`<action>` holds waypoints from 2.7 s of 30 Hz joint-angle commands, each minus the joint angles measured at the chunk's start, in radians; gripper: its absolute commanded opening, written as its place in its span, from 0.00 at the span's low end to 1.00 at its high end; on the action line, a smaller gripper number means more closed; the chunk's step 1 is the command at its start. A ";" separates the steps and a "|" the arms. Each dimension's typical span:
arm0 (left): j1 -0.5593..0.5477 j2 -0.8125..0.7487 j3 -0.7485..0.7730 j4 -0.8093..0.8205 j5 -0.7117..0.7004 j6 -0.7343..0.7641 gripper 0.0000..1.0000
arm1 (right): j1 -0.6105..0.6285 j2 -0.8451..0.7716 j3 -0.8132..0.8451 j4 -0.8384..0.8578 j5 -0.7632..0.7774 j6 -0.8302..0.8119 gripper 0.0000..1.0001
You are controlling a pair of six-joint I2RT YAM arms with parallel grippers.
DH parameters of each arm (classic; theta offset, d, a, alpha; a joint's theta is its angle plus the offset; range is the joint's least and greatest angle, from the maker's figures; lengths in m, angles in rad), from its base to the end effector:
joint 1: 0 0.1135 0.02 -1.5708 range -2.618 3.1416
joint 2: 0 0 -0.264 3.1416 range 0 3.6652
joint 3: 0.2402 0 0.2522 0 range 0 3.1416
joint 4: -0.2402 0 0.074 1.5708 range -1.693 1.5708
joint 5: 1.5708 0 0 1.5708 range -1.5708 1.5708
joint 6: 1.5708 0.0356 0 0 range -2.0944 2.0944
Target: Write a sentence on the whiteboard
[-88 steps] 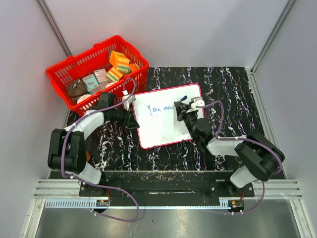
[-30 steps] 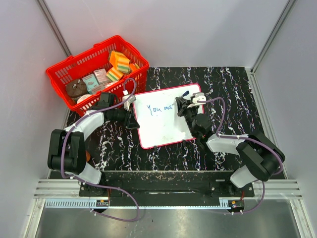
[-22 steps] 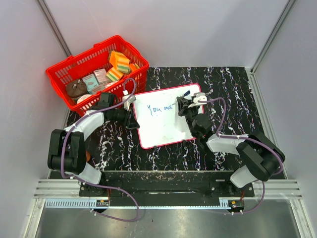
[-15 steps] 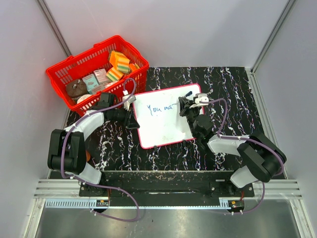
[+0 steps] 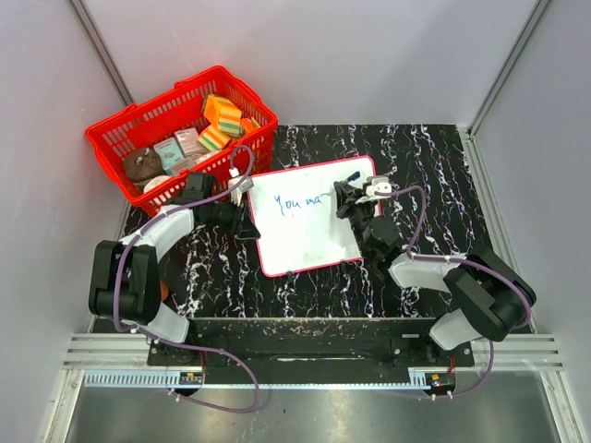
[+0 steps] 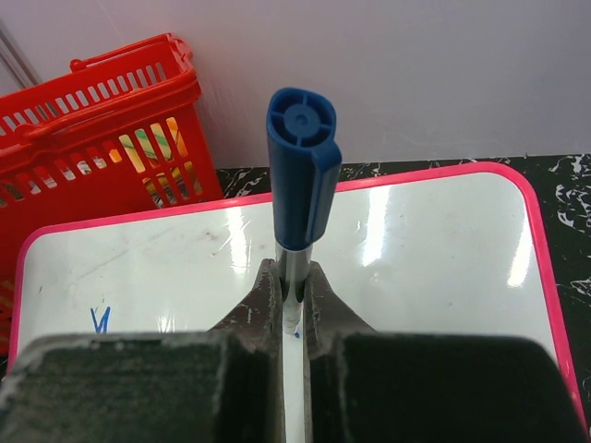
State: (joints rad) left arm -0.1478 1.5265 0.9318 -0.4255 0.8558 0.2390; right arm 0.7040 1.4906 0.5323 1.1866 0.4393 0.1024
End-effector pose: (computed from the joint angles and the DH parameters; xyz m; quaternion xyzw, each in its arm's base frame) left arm 0.2886 -0.0701 0.2067 0.2790 0.8376 -0.3876 0.2653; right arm 0.2326 0.1776 0.2348 -0.0169 0.6303 0.1752 0.7561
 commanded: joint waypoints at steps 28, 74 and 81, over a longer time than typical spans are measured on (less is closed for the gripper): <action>-0.012 -0.042 0.010 0.050 -0.006 0.048 0.00 | -0.011 0.063 0.071 0.033 -0.004 -0.003 0.00; -0.013 -0.043 0.013 0.050 -0.011 0.046 0.00 | -0.009 -0.047 -0.032 0.002 -0.005 0.008 0.00; -0.012 -0.043 0.012 0.050 -0.009 0.046 0.00 | -0.009 -0.136 -0.060 0.025 -0.045 0.010 0.00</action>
State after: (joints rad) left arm -0.1493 1.5261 0.9318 -0.4255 0.8551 0.2390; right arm 0.7029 1.4265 0.4763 1.1755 0.3996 0.1268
